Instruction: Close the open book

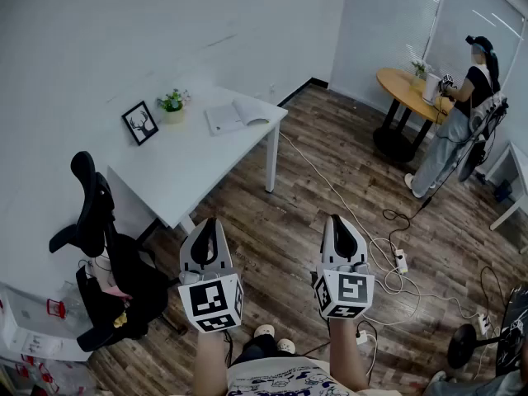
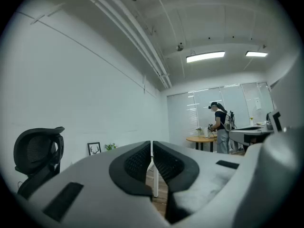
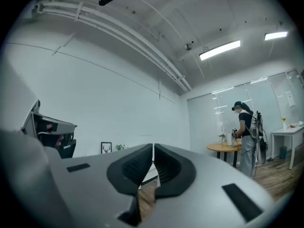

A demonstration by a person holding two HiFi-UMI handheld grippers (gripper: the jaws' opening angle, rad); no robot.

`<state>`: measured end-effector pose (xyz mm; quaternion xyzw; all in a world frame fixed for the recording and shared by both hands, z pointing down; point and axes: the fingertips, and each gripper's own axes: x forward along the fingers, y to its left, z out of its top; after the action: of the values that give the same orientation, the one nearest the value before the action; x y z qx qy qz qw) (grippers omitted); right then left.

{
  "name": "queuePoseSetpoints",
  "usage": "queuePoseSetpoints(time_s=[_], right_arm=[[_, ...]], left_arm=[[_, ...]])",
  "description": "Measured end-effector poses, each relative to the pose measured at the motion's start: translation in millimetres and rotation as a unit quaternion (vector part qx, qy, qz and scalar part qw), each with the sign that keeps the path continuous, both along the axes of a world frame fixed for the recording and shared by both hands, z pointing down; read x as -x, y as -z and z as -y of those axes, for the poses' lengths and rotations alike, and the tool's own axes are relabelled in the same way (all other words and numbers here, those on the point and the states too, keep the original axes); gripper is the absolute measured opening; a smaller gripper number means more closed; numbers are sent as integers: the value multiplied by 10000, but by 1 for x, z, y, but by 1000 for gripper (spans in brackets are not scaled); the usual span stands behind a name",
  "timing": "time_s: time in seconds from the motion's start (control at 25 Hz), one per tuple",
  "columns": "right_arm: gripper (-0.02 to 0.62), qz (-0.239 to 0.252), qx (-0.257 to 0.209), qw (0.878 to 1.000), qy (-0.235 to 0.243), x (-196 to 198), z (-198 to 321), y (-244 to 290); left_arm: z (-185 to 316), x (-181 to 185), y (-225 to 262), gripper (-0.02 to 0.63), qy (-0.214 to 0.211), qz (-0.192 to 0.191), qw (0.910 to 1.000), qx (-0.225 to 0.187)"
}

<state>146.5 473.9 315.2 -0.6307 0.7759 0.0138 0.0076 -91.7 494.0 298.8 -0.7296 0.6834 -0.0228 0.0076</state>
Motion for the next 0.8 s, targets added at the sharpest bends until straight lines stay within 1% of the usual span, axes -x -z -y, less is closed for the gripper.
queuePoseSetpoints(time_s=[0.52, 0.8], right_arm=[[34, 3, 15, 10000, 24, 4, 11, -1], [35, 57, 24, 10000, 0, 12, 24, -4]], left_arm=[[13, 0, -3, 34, -63, -9, 10000, 17], [28, 6, -8, 34, -124, -40, 9999, 69]])
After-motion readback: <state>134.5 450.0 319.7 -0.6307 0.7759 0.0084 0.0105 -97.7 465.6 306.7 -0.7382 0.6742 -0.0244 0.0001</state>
